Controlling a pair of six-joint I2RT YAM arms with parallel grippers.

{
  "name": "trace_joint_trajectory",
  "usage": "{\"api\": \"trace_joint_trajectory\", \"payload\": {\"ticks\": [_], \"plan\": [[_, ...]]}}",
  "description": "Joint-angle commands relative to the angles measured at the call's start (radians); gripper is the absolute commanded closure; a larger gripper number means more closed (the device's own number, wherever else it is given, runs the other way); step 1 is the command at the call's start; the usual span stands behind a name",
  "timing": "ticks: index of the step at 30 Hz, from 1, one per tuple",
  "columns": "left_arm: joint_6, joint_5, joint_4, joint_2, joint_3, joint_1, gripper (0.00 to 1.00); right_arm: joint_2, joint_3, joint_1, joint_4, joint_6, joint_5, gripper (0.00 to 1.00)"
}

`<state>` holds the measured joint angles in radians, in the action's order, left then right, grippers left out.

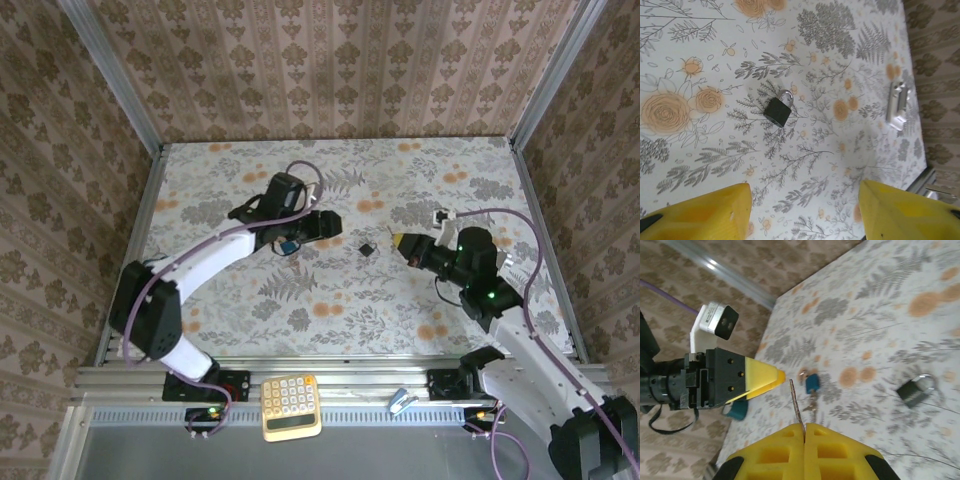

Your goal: Unlock with the key

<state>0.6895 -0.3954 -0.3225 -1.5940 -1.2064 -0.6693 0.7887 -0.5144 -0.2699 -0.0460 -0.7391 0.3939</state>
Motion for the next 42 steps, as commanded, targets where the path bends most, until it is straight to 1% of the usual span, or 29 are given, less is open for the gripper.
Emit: {"api": "trace_joint_trajectory", "payload": {"ticks": [1,8,10,13,18,25,28,32,36,42], "plan": [[-0.066,0.029,-0.096,-0.082,-0.084,-0.017,0.4,-0.06,0.029,0.032,0.125,0.017,-0.073,1.0],[-0.145,0.031,-0.207,-0.291,-0.298,-0.058,0.38,-0.158,0.066,0.083,0.247,0.026,-0.143,1.0],[-0.158,0.037,-0.235,-0.351,-0.357,-0.066,0.36,-0.171,0.078,0.09,0.256,0.024,-0.147,1.0],[-0.174,0.033,-0.268,-0.442,-0.446,-0.078,0.35,-0.181,0.094,0.098,0.262,0.017,-0.148,1.0],[-0.242,0.108,-0.412,-0.591,-0.638,-0.118,0.35,-0.194,0.103,0.101,0.269,0.022,-0.154,1.0],[-0.297,0.177,-0.534,-0.741,-0.823,-0.152,0.35,-0.194,0.104,0.107,0.271,0.031,-0.157,1.0],[-0.329,0.253,-0.603,-0.801,-0.909,-0.177,0.36,-0.194,0.103,0.11,0.274,0.035,-0.159,1.0],[-0.361,0.39,-0.7,-0.877,-1.022,-0.208,0.37,-0.192,0.103,0.112,0.274,0.037,-0.157,1.0],[-0.374,0.443,-0.744,-0.927,-1.091,-0.225,0.4,-0.188,0.099,0.116,0.273,0.036,-0.153,1.0],[-0.372,0.48,-0.762,-0.946,-1.093,-0.238,0.46,-0.178,0.097,0.118,0.265,0.032,-0.147,1.0]]}}
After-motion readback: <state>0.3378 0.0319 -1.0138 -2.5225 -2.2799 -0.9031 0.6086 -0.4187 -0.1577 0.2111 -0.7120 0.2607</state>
